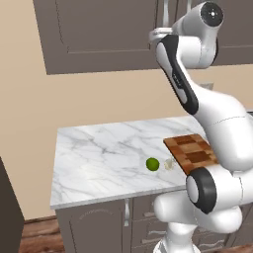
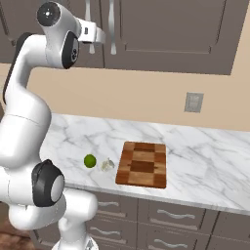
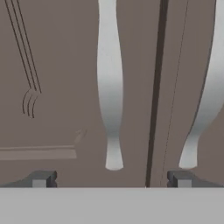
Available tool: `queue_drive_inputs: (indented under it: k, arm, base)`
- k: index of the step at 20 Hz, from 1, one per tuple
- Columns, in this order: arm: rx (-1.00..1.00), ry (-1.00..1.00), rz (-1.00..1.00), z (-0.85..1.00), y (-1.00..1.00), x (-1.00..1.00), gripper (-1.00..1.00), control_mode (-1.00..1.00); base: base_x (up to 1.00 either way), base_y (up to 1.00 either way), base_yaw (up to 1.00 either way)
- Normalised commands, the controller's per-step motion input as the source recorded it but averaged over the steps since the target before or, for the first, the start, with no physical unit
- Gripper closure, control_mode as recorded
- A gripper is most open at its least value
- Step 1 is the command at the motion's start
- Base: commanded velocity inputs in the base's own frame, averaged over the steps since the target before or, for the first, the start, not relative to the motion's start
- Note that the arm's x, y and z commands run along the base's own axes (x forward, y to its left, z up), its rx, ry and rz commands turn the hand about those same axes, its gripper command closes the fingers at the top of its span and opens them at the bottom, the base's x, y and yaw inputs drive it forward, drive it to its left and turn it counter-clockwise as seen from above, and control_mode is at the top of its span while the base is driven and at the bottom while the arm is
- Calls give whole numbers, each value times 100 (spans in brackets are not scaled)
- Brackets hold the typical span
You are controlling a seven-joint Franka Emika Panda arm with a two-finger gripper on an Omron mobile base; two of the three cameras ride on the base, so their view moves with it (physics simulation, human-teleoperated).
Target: Open the cabinet. Place the bowl and condiment on the counter. Then place the lime and garlic on the cutting board.
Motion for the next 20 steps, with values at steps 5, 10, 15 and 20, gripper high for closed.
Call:
queue_drive_inputs:
  k: [5,10,15,20]
  arm:
    - [0,1,0,0,0,39,-100,-100]
    - [0,0,0,0,0,42,-100,-100]
    - [0,0,0,0,0,43,-100,-100]
    - [0,0,0,-13,0,45,-100,-100]
  base:
    - [0,0,0]
    - [0,0,0]
    - [0,0,0]
    - [0,0,0]
